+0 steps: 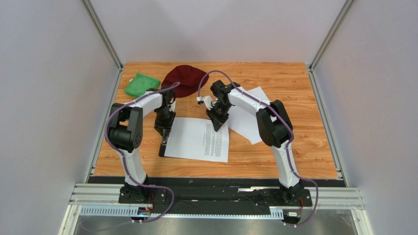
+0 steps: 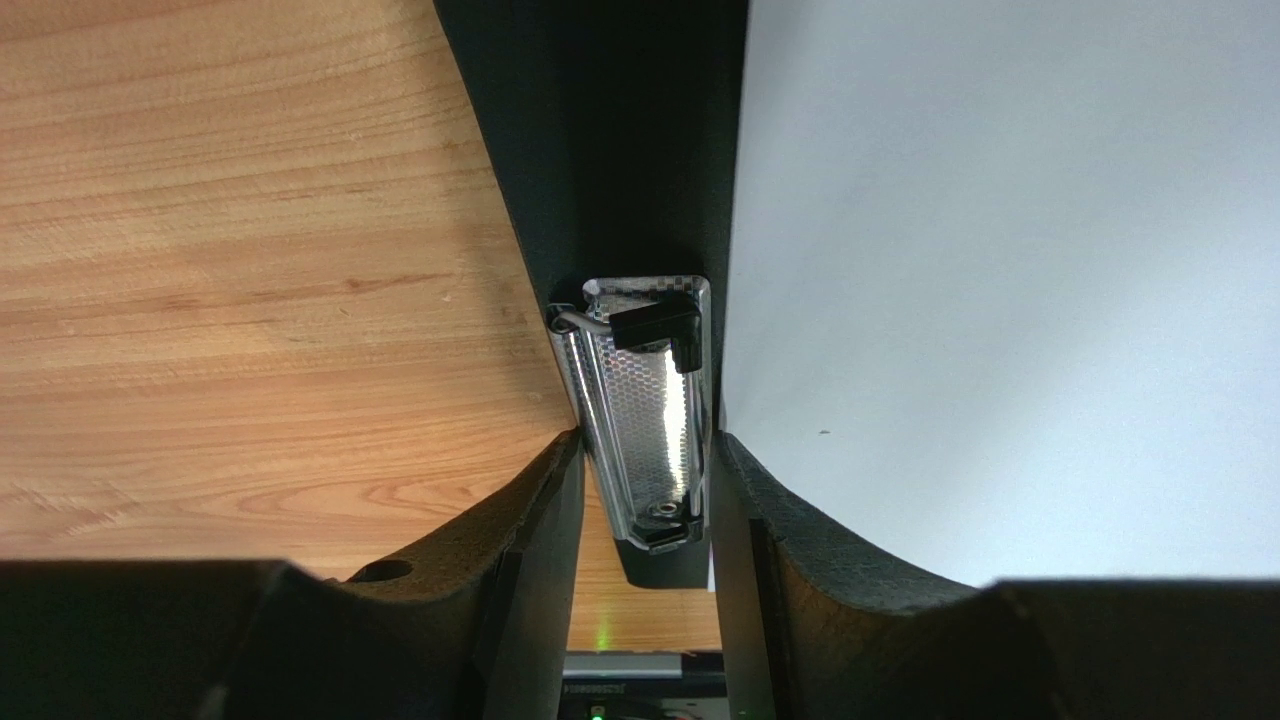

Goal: Put the files into the folder

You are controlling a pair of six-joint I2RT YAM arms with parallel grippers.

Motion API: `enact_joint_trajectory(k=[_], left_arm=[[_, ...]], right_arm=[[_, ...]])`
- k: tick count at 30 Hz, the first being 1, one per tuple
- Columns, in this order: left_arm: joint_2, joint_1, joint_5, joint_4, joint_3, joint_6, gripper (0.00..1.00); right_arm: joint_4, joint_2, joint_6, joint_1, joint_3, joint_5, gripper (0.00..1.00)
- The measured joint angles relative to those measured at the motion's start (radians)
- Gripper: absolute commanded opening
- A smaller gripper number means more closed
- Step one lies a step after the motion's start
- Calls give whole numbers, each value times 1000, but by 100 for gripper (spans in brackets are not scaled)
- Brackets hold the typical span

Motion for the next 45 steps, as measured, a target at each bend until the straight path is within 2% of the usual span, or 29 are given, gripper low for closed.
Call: enact_joint_trajectory(k=[12,15,23,26,29,31,36,38,41,42,45], left_arm=[[-99,0,-32,1,-11,-14,66],[-83,0,-39,-11,-3,-14,72],[6,0,-37,-16,16,-9,74],[32,1,-34,-23,27,-8,70],[39,2,-27,-26,33,-8,60],[40,1,-16,-25,34,-7,47],[40,2,-9,-24,31,-1,31],[39,3,0,-24,31,2,28],[37,3,1,-24,30,5,15],[36,3,1,-24,30,4,7],[31,4,13,-19,25,4,0]], right_arm=[[-15,20,-2,3,10,6,0],[-15,24,-5,3,11,6,0],[-15,25,-9,3,11,6,0],[-15,25,-11,3,11,6,0],[-15,25,-14,3,11,6,0],[-15,25,-15,3,11,6,0],[-14,25,-15,3,11,6,0],[-15,26,-15,3,11,8,0],[-15,28,-15,3,11,8,0],[-15,29,-15,3,11,9,0],[-15,32,-15,3,11,9,0]])
